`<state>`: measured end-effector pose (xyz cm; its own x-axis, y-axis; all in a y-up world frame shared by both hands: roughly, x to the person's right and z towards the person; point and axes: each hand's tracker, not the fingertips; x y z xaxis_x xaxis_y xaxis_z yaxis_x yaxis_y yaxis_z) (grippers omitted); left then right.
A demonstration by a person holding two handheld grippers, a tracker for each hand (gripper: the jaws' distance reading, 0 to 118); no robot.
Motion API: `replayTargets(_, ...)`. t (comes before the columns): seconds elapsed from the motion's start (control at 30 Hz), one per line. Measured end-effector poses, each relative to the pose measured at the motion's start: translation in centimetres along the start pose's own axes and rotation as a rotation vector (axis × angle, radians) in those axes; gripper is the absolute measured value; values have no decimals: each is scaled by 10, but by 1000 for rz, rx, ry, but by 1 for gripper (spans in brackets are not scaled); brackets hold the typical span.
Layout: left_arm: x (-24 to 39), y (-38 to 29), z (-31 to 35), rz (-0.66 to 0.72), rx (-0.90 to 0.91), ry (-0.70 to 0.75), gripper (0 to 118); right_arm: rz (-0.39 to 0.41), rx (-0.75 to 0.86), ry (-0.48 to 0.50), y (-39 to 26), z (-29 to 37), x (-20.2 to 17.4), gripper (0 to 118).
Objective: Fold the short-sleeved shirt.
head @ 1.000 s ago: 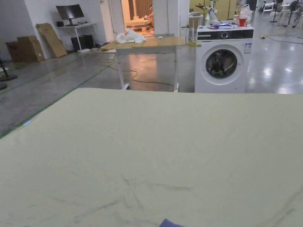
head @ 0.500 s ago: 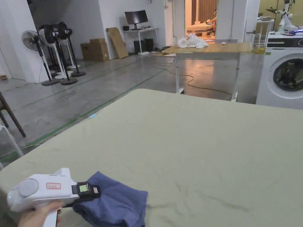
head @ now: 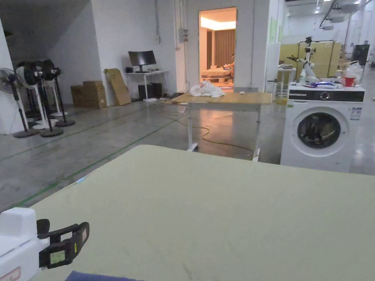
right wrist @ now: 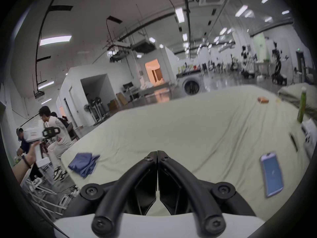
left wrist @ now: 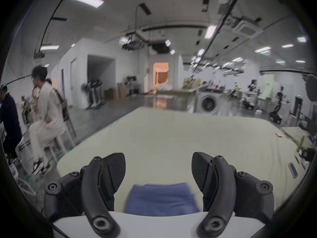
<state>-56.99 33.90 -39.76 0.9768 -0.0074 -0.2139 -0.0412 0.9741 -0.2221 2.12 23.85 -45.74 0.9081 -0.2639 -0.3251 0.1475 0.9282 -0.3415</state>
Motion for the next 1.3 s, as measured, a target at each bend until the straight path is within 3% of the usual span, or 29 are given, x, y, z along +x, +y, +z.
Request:
replayTargets(0.07, 32, 10, 26, -29, 84, -119, 82, 26, 50, -24, 9, 11, 2, 0)
replayTargets(0.17, 66, 13, 55, 79, 239, -382, 82, 45, 94, -33, 15, 25, 1, 0)
replayTargets(0.23, 98, 11, 68, 132, 290, -433, 82, 42, 126, -43, 19, 34, -5, 0)
replayTargets(0.3, 131, 10, 77, 68, 316, -402, 77, 66, 164, -63, 22, 39, -9, 0)
replayTargets(0.33, 149, 7, 82, 25, 325, -354, 68, 90, 194, -86, 23, 42, -11, 0)
replayTargets(0.4, 172, -3, 84, -18, 316, -289, 25, 104, 210, -107, 25, 47, -14, 0)
replayTargets(0.43, 179, -8, 87, -11, 318, -305, 16, 106, 223, -108, 24, 50, -15, 0)
replayTargets(0.53, 186, -21, 97, 37, 338, -312, 11, 82, 261, -109, 22, 56, -13, 0)
replayTargets(0.57, 191, -24, 102, 17, 343, -267, 1, 74, 274, -118, 21, 57, -14, 0)
replayTargets(0.63, 201, -28, 111, -33, 354, -174, 0, 78, 281, -122, 18, 60, -13, 0)
replayTargets(0.7, 200, -29, 111, -87, 340, -208, 0, 90, 273, -128, 16, 61, -14, 0)
replayTargets(1.2, 204, -25, 106, -105, 348, -200, 0, 141, 274, -138, 24, 58, -15, 0)
replayTargets(1.23, 204, -25, 107, -106, 346, -204, 3, 144, 275, -141, 25, 59, -15, 2)
replayTargets(1.3, 203, -25, 107, -98, 354, -209, 26, 145, 279, -152, 27, 61, -13, 29)
